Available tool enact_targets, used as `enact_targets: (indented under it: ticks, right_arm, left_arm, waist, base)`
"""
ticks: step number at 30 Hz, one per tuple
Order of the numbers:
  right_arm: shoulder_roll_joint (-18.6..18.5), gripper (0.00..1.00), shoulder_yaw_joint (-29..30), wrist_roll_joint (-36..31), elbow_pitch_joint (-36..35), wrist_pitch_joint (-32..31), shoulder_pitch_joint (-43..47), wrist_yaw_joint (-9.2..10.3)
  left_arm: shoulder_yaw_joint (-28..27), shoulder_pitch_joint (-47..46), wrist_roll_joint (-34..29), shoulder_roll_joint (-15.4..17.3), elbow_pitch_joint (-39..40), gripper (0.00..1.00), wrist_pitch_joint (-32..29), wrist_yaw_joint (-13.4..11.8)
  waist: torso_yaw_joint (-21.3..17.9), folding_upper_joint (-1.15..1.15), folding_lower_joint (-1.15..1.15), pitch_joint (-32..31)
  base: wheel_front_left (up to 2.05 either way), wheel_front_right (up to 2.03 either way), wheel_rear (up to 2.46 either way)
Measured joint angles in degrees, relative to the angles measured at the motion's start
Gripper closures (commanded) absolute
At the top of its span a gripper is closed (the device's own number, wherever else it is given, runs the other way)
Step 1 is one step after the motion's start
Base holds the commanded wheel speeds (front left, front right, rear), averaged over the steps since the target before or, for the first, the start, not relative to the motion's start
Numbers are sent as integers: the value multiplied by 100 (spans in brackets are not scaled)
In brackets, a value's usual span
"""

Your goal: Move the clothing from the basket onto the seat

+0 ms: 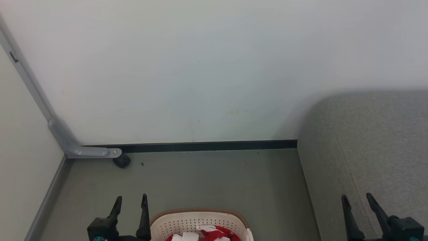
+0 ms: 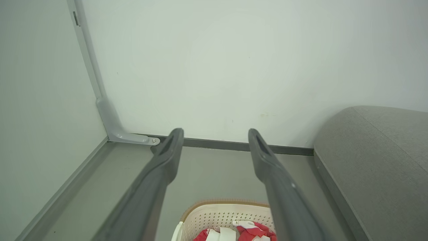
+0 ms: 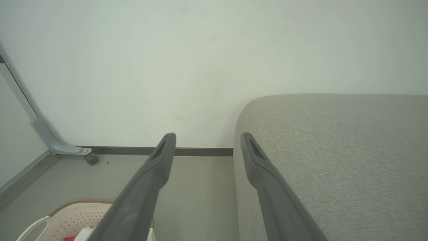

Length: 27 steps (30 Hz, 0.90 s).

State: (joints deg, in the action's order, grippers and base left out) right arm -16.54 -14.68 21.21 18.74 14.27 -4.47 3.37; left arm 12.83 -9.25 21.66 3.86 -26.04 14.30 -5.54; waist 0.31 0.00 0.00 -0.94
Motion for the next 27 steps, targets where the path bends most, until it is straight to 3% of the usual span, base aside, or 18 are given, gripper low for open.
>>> enact_targets:
  ticks: [27]
  right_arm:
    - [-1,0,132,-8,-154,1,3,15]
  left_arm:
    - [-94,-1,9,-52,-147,0,0,0]
  waist:
    - [26,0,0,30]
  base:
    - [0,0,0]
